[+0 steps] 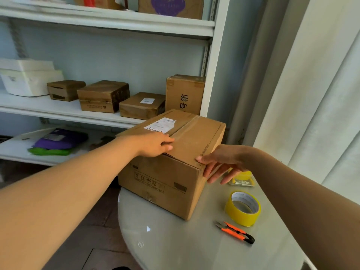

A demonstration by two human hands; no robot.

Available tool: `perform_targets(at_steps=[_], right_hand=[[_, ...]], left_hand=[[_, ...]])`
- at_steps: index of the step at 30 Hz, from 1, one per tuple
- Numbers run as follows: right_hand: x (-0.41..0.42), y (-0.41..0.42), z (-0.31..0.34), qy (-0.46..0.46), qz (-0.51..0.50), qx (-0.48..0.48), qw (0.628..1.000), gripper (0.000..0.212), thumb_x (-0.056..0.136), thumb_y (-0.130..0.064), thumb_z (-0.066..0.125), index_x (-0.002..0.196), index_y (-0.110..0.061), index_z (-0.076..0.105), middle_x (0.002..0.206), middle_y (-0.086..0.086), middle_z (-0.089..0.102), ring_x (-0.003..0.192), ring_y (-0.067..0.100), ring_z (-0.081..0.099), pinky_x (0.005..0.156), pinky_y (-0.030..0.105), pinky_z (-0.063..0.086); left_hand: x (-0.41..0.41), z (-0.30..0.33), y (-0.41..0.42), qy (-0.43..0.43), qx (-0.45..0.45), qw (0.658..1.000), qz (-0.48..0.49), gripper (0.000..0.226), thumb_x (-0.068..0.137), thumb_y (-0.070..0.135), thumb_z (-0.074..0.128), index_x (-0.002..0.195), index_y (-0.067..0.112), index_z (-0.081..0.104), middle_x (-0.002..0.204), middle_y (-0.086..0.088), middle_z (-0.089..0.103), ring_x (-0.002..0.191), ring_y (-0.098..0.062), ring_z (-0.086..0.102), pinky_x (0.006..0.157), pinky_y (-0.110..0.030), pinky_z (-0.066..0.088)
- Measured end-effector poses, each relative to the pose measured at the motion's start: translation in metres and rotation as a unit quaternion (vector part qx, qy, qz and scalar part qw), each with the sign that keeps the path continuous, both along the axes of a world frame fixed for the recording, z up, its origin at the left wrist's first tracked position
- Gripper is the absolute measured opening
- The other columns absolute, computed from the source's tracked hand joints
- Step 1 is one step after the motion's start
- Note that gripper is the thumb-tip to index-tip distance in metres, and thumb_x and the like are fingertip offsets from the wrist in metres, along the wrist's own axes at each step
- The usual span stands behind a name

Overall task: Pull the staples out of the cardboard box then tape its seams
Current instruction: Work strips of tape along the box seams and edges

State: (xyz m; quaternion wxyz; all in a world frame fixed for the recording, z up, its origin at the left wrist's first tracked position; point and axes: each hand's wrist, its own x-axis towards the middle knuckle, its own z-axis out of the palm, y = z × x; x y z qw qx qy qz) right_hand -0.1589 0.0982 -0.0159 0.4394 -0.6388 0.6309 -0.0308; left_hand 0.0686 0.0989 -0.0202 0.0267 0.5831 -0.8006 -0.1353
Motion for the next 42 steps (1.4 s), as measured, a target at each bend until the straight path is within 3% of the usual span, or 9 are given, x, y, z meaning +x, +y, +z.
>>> perform_targets(at_steps=[9, 14, 20, 23, 27, 31, 34, 37, 42], right_hand=[[0.015, -0.004, -0.001, 0.034, -0.104, -0.096, 0.989, 0.029, 0.100, -0.017, 0.042, 0.114, 0.006, 0.053, 0.109, 0.024, 0.064, 0.077, 0.031, 0.071, 0.057, 0.035, 0.058], [0.014, -0.012, -0.018, 0.086, -0.155, -0.214, 0.961, 0.021, 0.097, -0.010, 0.037, 0.112, -0.001, 0.049, 0.103, 0.019, 0.058, 0.095, 0.036, 0.063, 0.080, 0.046, 0.057], [0.022, -0.019, -0.028, 0.057, -0.124, -0.211, 0.968, 0.058, 0.101, -0.041, 0.035, 0.141, 0.000, 0.032, 0.138, 0.018, 0.046, 0.124, 0.034, 0.047, 0.098, 0.038, 0.040], [0.018, -0.024, -0.036, 0.079, -0.108, -0.210, 0.968, 0.061, 0.101, -0.046, 0.026, 0.144, -0.003, 0.024, 0.144, 0.019, 0.040, 0.128, 0.035, 0.043, 0.102, 0.041, 0.037], [0.003, -0.031, -0.038, 0.099, -0.133, -0.249, 0.954, 0.038, 0.102, -0.027, 0.030, 0.134, -0.010, 0.044, 0.128, 0.015, 0.055, 0.115, 0.032, 0.053, 0.100, 0.044, 0.043], [0.003, -0.033, -0.041, 0.048, -0.155, -0.265, 0.950, 0.044, 0.103, -0.031, 0.026, 0.140, -0.011, 0.040, 0.132, 0.015, 0.052, 0.120, 0.032, 0.050, 0.103, 0.045, 0.040], [0.012, -0.029, -0.040, -0.041, -0.141, -0.248, 0.957, 0.053, 0.104, -0.039, 0.025, 0.148, -0.011, 0.025, 0.144, 0.011, 0.041, 0.131, 0.031, 0.042, 0.108, 0.043, 0.033], [0.011, -0.031, -0.042, -0.177, -0.204, -0.169, 0.948, 0.050, 0.104, -0.041, 0.025, 0.144, -0.012, 0.035, 0.134, 0.011, 0.051, 0.120, 0.029, 0.052, 0.102, 0.042, 0.042], [0.004, -0.031, -0.052, -0.205, -0.274, -0.150, 0.928, 0.047, 0.103, -0.038, 0.029, 0.133, -0.007, 0.047, 0.121, 0.012, 0.057, 0.109, 0.030, 0.056, 0.091, 0.039, 0.046]], left_hand=[[-0.007, 0.023, 0.006, -0.005, -0.015, 1.000, -0.013, 0.041, 0.098, 0.024, 0.048, 0.139, 0.018, 0.047, 0.141, 0.000, 0.049, 0.127, -0.016, 0.046, 0.105, -0.026, 0.032], [-0.012, 0.018, 0.012, 0.061, 0.007, 0.998, -0.027, 0.039, 0.097, 0.012, 0.048, 0.136, 0.018, 0.050, 0.141, 0.001, 0.050, 0.129, -0.013, 0.045, 0.105, -0.022, 0.031], [0.000, 0.019, 0.015, 0.111, 0.045, 0.992, -0.040, 0.044, 0.095, 0.010, 0.053, 0.136, 0.024, 0.050, 0.140, 0.008, 0.047, 0.130, -0.006, 0.041, 0.097, -0.013, 0.026], [0.000, 0.019, 0.009, 0.104, 0.033, 0.993, -0.033, 0.049, 0.096, 0.014, 0.051, 0.143, 0.025, 0.040, 0.149, 0.005, 0.037, 0.138, -0.010, 0.032, 0.105, -0.018, 0.023], [0.001, -0.002, -0.001, -0.012, 0.027, 0.998, 0.051, 0.067, 0.097, 0.053, 0.032, 0.152, 0.025, 0.007, 0.160, -0.002, -0.001, 0.147, -0.021, -0.002, 0.117, -0.041, 0.002], [0.008, -0.012, -0.005, -0.035, 0.032, 0.995, 0.082, 0.068, 0.094, 0.063, 0.018, 0.152, 0.031, 0.000, 0.160, 0.000, -0.008, 0.147, -0.021, -0.010, 0.117, -0.048, -0.006], [0.011, -0.021, -0.003, 0.000, 0.006, 0.995, 0.102, 0.061, 0.097, 0.057, 0.016, 0.152, 0.032, 0.006, 0.160, 0.002, -0.002, 0.147, -0.018, -0.006, 0.117, -0.045, -0.005], [0.016, -0.024, 0.000, 0.122, -0.039, 0.986, 0.104, 0.050, 0.103, 0.038, 0.024, 0.150, 0.024, 0.020, 0.159, 0.000, 0.013, 0.147, -0.017, 0.008, 0.117, -0.038, 0.006], [0.015, -0.014, 0.002, 0.399, -0.136, 0.886, 0.195, 0.042, 0.103, 0.008, 0.030, 0.142, 0.017, 0.041, 0.149, -0.004, 0.038, 0.138, -0.018, 0.033, 0.107, -0.028, 0.028]])
